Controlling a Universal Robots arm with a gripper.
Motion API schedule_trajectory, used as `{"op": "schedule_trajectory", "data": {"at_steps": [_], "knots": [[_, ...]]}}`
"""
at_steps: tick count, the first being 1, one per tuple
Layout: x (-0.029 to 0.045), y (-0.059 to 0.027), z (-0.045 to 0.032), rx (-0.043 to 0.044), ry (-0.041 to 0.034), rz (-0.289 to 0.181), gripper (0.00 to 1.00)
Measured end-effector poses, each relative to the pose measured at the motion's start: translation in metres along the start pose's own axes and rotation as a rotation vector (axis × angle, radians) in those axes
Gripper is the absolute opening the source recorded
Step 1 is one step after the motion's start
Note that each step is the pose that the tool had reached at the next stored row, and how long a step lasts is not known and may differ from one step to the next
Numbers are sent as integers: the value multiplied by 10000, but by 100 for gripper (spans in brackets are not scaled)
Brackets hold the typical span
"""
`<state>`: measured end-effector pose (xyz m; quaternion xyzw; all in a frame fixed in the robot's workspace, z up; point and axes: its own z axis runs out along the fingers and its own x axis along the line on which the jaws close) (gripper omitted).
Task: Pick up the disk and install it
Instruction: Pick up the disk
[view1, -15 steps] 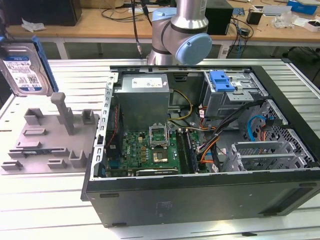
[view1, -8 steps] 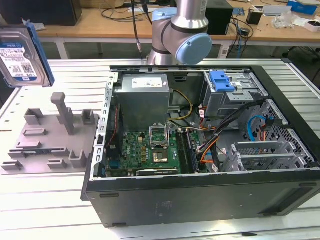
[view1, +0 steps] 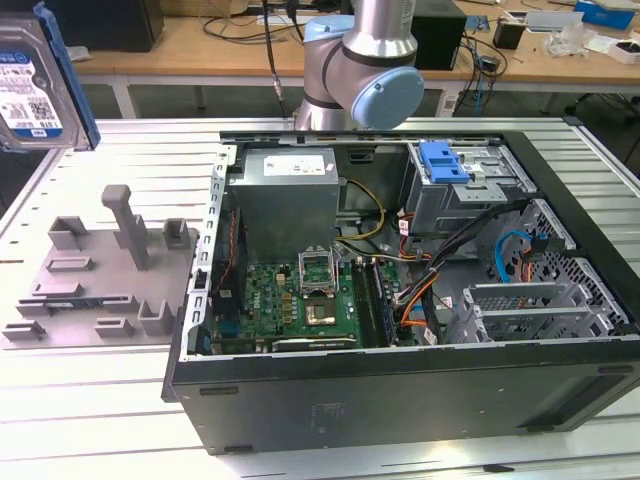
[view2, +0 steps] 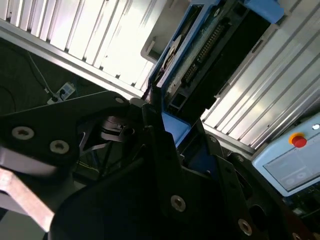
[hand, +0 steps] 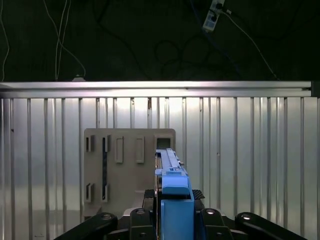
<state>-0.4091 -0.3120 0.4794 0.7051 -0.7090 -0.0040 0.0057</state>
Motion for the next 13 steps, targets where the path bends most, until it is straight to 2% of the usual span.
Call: {"op": "schedule_trajectory", "data": {"at_steps": [2,5,13], "knots": [[0,1,-96,0,3,0,37],[0,1,-175,-1,5,0,37],[0,0,-177,0,4,-1,37]]}}
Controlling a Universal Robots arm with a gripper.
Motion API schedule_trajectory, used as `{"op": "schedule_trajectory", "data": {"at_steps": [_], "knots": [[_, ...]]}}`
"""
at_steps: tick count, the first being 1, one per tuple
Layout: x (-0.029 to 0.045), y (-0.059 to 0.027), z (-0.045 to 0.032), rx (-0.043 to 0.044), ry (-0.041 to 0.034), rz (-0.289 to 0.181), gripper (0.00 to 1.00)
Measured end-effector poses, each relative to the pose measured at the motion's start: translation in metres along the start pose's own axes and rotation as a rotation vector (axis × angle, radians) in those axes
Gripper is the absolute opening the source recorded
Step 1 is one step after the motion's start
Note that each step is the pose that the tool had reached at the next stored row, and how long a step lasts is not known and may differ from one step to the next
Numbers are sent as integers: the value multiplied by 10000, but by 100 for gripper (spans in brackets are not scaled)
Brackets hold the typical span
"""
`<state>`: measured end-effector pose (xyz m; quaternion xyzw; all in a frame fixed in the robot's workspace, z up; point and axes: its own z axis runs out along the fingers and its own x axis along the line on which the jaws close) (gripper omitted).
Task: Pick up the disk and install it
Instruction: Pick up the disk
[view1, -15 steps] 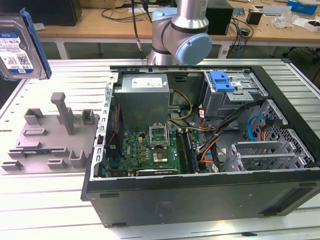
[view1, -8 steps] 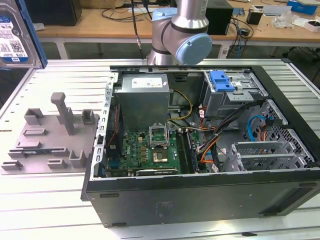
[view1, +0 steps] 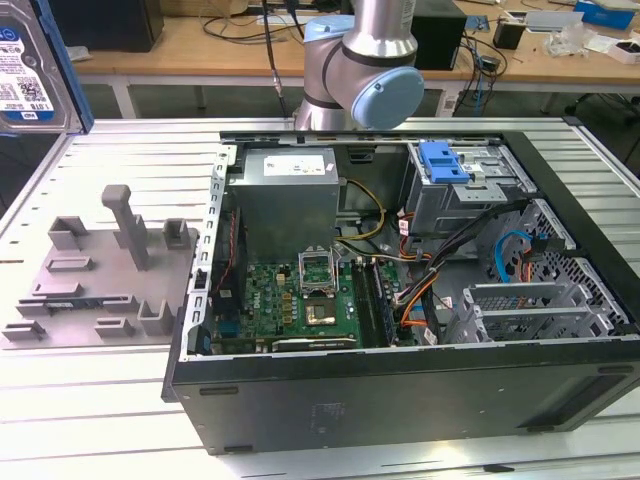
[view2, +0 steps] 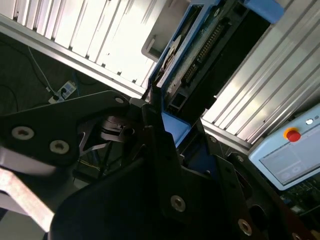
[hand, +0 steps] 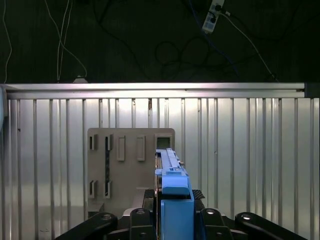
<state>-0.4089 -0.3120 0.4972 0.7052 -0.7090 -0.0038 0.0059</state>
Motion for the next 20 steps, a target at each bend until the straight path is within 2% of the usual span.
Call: {"op": "schedule_trajectory", "data": {"at_steps": [7,8,20], "knots": [[22,-72,-9,0,-2,1,37],[45,-121,-13,0,-1,1,37],[216,-437,-27,0,-3,1,37]]}}
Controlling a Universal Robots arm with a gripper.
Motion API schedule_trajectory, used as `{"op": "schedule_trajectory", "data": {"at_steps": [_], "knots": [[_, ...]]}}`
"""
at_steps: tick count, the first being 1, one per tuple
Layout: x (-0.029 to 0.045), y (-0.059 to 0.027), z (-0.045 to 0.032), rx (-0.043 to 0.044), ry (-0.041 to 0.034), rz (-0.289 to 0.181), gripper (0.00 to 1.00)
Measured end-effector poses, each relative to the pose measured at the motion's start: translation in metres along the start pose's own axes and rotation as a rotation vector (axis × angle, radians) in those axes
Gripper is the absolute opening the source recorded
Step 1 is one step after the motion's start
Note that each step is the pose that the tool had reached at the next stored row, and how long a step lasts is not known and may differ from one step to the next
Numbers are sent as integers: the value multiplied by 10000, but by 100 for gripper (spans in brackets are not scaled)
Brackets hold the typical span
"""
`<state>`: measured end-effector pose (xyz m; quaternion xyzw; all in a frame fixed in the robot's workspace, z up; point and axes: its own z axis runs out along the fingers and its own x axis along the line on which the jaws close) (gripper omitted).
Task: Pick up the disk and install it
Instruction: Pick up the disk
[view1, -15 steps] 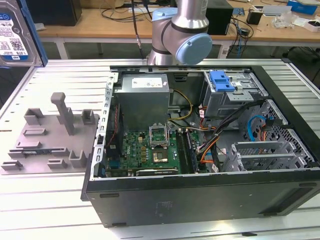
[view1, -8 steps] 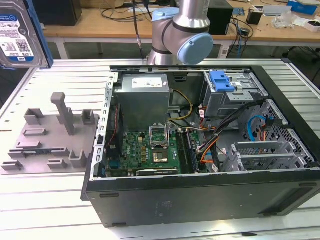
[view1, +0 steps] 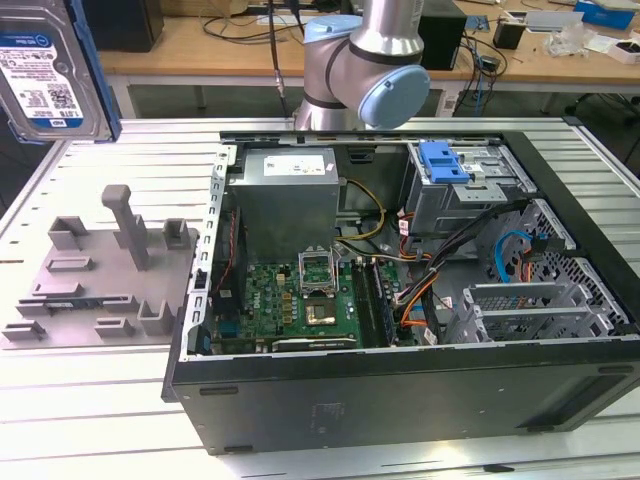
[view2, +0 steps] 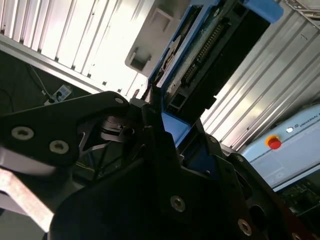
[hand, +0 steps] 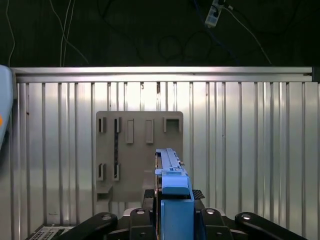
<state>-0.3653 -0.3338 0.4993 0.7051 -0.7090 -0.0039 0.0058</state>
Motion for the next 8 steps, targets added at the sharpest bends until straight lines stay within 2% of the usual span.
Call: {"op": "schedule_trajectory", "data": {"at_steps": [3,8], "knots": [[85,-193,-6,-1,1,0,37],[165,-421,-13,-1,1,1,37]]}}
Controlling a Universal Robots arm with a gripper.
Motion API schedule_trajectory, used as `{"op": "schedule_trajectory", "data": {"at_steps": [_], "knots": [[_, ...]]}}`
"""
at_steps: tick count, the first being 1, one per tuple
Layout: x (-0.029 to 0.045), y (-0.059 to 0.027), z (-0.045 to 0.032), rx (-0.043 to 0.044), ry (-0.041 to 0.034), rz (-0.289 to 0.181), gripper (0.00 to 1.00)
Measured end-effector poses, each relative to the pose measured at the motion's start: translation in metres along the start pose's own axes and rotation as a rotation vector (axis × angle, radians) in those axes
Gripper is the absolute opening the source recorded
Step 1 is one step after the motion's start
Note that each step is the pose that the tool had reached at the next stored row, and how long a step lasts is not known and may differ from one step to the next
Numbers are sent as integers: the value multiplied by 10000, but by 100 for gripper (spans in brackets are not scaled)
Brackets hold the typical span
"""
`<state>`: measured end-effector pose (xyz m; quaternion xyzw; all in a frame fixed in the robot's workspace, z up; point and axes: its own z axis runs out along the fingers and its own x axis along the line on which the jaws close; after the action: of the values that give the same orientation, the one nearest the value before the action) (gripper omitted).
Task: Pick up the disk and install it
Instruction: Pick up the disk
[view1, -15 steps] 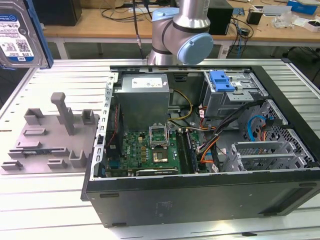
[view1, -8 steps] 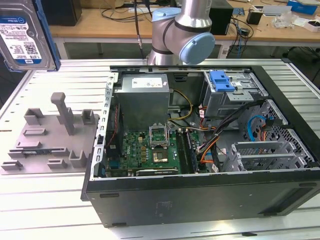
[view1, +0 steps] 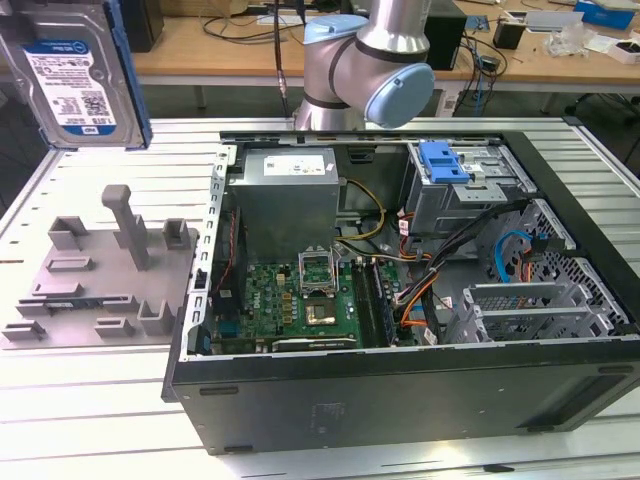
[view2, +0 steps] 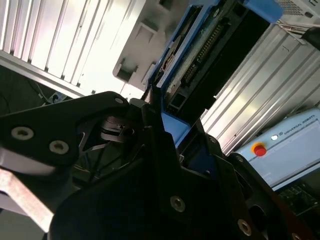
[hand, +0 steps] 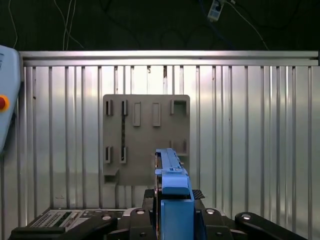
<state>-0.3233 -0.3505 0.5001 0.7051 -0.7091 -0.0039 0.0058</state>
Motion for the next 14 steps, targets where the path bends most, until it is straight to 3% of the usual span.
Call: {"op": "schedule_trajectory", "data": {"at_steps": [8,14], "knots": [[143,-401,-14,0,0,-3,37],[273,-645,-22,0,0,-1,37]]}}
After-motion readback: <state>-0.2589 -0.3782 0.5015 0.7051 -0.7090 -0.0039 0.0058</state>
